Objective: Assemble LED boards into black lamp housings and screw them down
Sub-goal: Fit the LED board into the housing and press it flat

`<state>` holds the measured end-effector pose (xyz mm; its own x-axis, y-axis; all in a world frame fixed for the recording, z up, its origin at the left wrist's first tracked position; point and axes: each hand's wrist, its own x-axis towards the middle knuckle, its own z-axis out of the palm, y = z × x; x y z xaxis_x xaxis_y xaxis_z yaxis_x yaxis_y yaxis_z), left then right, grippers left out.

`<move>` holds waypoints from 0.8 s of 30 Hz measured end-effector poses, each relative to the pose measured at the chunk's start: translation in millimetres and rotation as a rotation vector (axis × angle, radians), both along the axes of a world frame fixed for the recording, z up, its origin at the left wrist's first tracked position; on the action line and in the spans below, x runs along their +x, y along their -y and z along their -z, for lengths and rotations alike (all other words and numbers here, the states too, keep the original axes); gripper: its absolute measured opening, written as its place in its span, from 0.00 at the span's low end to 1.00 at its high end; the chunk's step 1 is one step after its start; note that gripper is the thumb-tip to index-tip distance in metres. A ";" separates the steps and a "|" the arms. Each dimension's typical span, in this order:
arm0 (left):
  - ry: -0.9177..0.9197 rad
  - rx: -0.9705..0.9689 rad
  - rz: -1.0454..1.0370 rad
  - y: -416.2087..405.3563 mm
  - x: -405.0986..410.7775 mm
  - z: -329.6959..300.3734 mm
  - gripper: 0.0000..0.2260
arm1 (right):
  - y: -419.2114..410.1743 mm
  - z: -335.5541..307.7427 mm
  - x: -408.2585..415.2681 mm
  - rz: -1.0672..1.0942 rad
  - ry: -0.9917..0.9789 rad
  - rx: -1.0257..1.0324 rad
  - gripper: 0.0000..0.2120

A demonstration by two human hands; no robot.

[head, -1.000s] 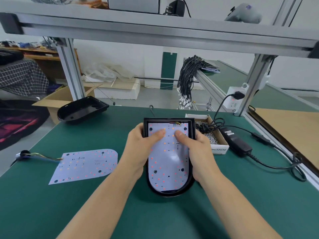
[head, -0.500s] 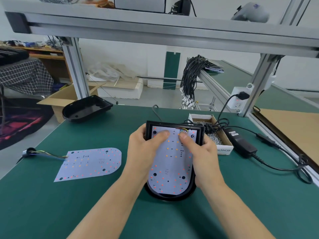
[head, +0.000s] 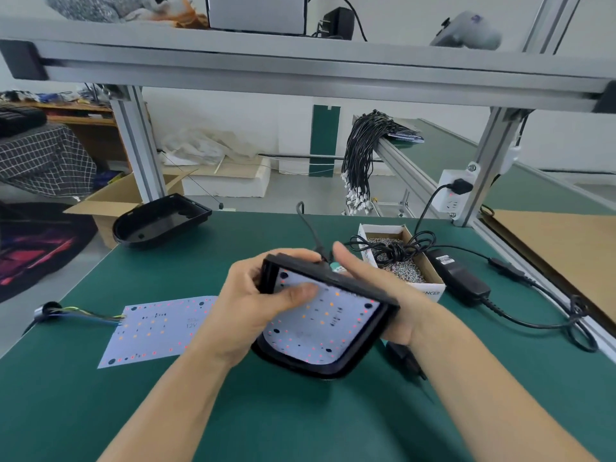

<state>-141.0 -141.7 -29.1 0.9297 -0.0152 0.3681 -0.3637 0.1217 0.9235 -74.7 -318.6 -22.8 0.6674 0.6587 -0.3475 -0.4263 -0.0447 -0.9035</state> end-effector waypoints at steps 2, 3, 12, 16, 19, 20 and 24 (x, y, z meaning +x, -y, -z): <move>0.010 0.027 0.058 0.8 1.3 -3.5 0.13 | -12.1 -9.4 -0.7 -0.055 -0.020 0.126 0.23; -0.009 0.024 0.062 -0.2 2.6 -4.6 0.13 | -16.4 -14.5 0.5 -0.011 -0.022 0.181 0.18; -0.076 -0.037 0.002 -0.7 6.6 -10.7 0.12 | -29.4 -14.1 7.9 0.451 0.175 0.110 0.10; -0.090 -0.022 -0.024 -1.4 8.0 -11.9 0.11 | -32.5 -11.3 10.9 0.523 0.160 0.108 0.10; -0.193 -0.070 -0.017 1.5 11.5 -13.9 0.09 | -35.4 -8.8 13.6 0.570 0.169 0.152 0.10; -0.247 -0.084 -0.017 3.3 12.4 -14.1 0.08 | -36.0 -7.3 13.9 0.569 0.177 0.152 0.09; -0.404 -0.013 -0.058 1.6 15.8 -14.4 0.10 | -36.3 -0.3 15.2 0.531 0.123 0.131 0.09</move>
<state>-125.2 -143.3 -14.7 0.9987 0.0439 -0.0274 0.0217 0.1238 0.9921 -59.5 -282.3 -22.4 0.9498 0.2533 -0.1838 -0.2506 0.2636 -0.9315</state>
